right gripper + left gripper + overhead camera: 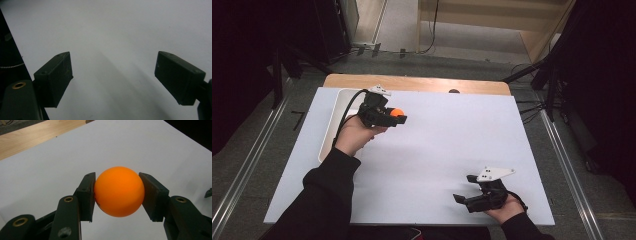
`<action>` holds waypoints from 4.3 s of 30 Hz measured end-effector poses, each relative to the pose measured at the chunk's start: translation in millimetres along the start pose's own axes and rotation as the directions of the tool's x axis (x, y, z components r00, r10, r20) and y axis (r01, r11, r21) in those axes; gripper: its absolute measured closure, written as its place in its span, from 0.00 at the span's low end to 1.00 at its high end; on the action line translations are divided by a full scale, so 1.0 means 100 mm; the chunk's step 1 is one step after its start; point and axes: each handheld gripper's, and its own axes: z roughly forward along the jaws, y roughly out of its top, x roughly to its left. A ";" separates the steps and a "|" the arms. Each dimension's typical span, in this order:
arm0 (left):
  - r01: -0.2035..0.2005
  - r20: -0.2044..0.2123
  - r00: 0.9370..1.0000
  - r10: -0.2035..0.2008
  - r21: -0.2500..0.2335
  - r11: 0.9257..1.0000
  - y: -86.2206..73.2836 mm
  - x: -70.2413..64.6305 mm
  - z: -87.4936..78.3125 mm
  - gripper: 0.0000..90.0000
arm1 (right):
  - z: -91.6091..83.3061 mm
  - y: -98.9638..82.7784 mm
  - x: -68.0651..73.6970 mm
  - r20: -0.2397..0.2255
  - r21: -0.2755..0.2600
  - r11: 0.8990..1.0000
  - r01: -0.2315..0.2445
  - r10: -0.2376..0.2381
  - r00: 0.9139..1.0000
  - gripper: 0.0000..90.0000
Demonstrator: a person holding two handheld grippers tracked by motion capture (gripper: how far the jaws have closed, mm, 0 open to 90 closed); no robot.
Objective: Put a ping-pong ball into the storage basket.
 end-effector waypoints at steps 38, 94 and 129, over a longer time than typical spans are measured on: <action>0.029 -0.090 0.996 -0.029 0.000 1.000 -0.06 0.26 -0.16 0.56 | 0.01 0.00 0.00 0.002 0.002 1.000 0.000 0.000 1.000 0.15; 0.133 -0.226 0.963 -0.144 -0.063 0.989 -0.20 0.68 -0.34 0.56 | 0.01 -0.01 0.01 0.000 0.012 1.000 0.006 -0.006 1.000 0.15; 0.214 -0.301 0.924 -0.238 -0.108 0.971 -0.32 0.96 -0.52 0.56 | 0.01 0.00 0.01 0.001 0.012 1.000 0.006 -0.006 1.000 0.15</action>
